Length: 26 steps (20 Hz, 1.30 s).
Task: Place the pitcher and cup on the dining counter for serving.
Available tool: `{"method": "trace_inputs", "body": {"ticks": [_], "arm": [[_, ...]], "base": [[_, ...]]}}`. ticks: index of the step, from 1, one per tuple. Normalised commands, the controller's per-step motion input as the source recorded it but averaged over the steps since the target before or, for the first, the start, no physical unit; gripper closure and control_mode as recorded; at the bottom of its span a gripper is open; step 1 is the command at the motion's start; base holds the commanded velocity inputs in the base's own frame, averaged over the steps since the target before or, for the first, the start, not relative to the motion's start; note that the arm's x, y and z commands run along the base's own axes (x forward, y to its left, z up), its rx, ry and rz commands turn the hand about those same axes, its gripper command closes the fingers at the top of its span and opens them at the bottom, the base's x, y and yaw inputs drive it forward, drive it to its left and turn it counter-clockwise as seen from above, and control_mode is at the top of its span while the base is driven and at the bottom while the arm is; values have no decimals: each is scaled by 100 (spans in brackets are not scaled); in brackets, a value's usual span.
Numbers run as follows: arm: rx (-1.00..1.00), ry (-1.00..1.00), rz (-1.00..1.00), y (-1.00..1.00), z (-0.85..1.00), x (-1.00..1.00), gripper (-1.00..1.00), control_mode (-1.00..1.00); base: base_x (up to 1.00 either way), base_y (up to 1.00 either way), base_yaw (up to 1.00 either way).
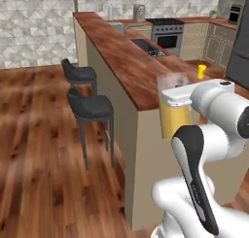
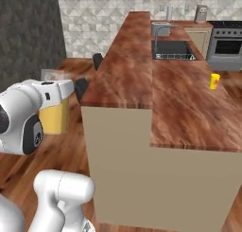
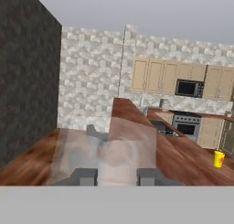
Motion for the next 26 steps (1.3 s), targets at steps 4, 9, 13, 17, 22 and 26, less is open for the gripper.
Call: {"method": "trace_inputs", "body": {"ticks": [4,9,13,17,22,26], "arm": [[0,0,0,0,0,0,100,100],[0,0,0,0,0,0,100,100],[0,0,0,0,0,0,100,100],[0,0,0,0,0,0,100,100],[3,3,-1,-4,22,17,100,-100],[3,14,0,0,79,40,100,-100]], "base": [[40,-34,-3],[43,-43,-1],[48,-52,0],[57,-44,0],[30,-18,-1],[0,0,0]]}}
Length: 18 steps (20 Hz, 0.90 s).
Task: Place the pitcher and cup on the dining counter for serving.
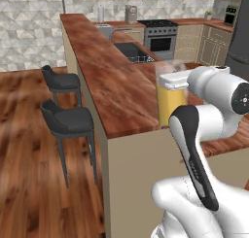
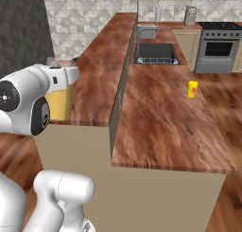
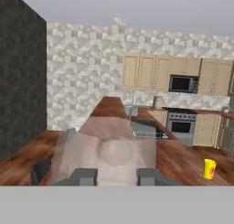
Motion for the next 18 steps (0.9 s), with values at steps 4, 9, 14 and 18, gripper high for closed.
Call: {"method": "trace_inputs", "body": {"ticks": [4,9,14,18], "arm": [[4,27,0,0,97,36,100,-100],[11,38,8,-2,76,18,100,-100],[25,34,29,-22,14,3,100,-100],[36,-8,29,-8,-22,0,100,-100]], "base": [[0,0,0],[0,0,0],[0,0,0],[0,0,0]]}}
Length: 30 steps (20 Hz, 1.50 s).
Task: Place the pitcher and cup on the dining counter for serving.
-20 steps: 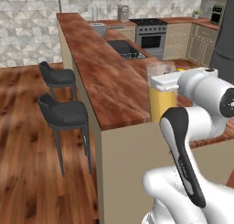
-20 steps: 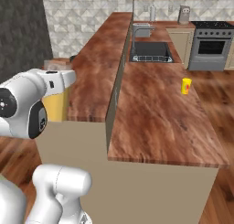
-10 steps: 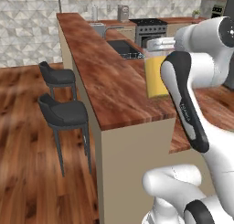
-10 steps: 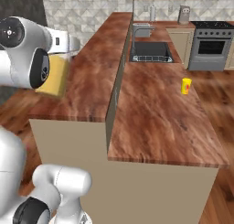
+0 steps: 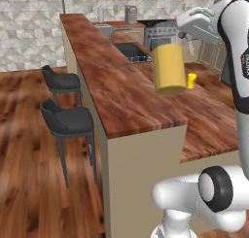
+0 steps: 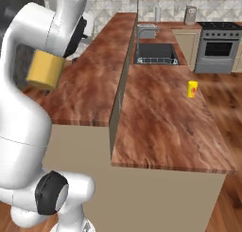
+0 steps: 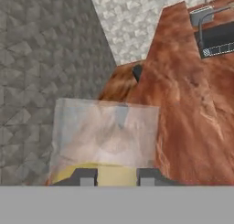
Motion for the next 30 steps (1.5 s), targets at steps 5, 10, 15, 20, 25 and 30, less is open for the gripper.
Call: {"method": "trace_inputs", "body": {"ticks": [5,10,15,20,25,30], "arm": [[23,-31,17,7,-33,0,100,-100],[7,-22,13,18,-16,29,100,-100],[0,-20,5,23,-10,52,100,-100],[0,-3,1,22,-10,78,100,-100],[0,0,0,2,-2,86,100,-100],[1,0,0,0,-9,85,100,-100]], "base": [[0,0,0],[0,0,0],[0,0,0],[0,0,0],[0,0,0],[0,0,0]]}}
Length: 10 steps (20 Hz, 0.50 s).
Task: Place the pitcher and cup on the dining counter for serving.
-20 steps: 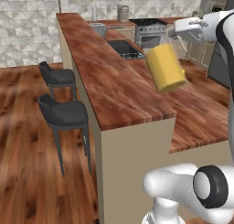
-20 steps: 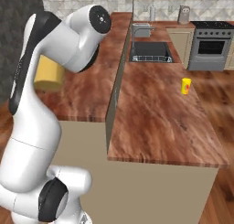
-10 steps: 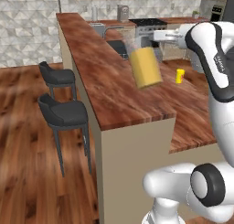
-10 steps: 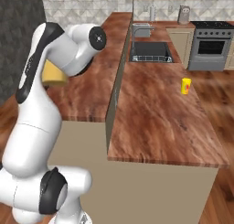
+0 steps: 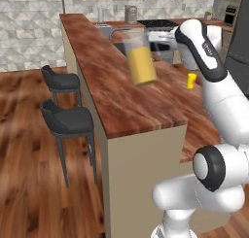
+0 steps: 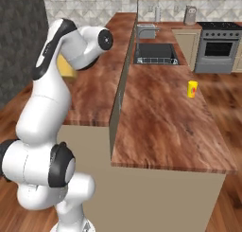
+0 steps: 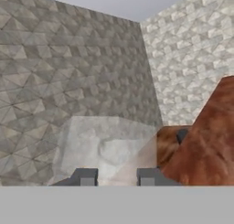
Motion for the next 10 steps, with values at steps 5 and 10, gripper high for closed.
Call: {"method": "trace_inputs", "body": {"ticks": [5,10], "arm": [[13,-2,8,1,-18,52,100,-100],[28,-15,20,1,-19,19,100,-100]], "base": [[0,0,0],[0,0,0]]}}
